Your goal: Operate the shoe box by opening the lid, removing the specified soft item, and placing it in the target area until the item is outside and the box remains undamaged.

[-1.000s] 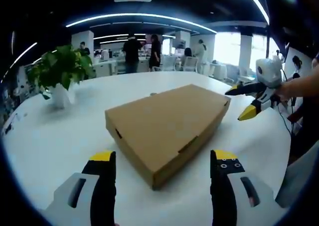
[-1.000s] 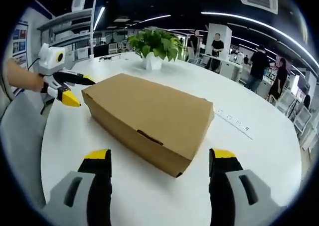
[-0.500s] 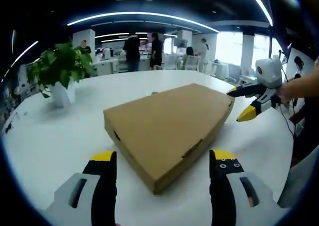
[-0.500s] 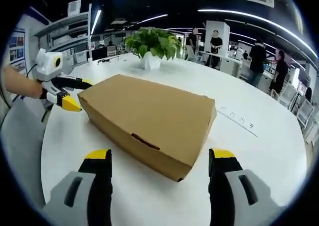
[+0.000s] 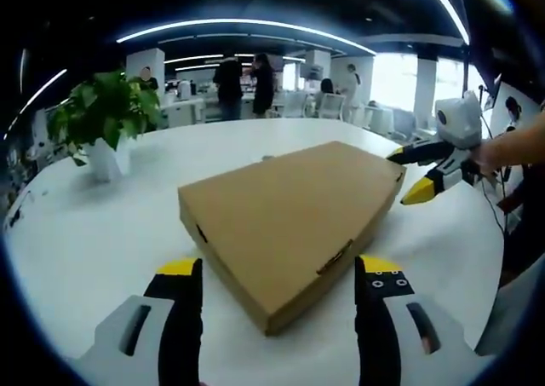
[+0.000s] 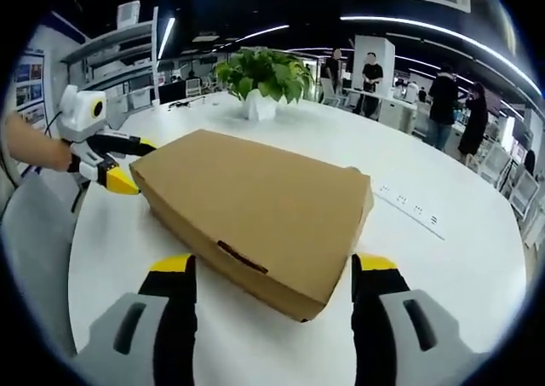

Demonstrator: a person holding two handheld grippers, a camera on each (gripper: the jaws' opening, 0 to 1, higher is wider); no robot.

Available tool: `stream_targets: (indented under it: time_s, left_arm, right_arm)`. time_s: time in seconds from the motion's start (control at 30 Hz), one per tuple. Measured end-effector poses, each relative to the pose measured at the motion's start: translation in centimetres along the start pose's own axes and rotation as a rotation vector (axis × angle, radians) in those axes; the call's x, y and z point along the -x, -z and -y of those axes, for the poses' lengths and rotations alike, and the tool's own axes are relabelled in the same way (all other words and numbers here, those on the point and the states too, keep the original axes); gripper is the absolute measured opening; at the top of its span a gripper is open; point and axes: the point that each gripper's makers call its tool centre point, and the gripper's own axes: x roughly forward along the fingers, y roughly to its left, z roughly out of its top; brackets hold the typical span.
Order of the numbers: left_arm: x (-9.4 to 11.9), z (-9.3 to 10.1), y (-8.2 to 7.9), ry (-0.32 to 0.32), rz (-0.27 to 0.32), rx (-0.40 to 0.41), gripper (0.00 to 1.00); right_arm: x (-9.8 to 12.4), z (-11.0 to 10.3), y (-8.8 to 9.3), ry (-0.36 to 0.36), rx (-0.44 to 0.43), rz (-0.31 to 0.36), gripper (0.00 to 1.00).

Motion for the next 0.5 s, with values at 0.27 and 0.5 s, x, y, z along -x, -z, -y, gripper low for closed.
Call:
stream_targets:
  time_s: [0.27, 0.5]
  left_arm:
    - [-0.63, 0.21, 0.44, -0.009, -0.011, 0.006, 0.72]
    - [-0.89, 0.37, 0.49, -0.020, -0.012, 0.001, 0.72]
  right_arm:
    - [-0.23, 0.55, -0.17, 0.003, -0.001, 0.006, 0.65]
    - [-0.30, 0.57, -0.06, 0.002, -0.020, 0.008, 0.63]
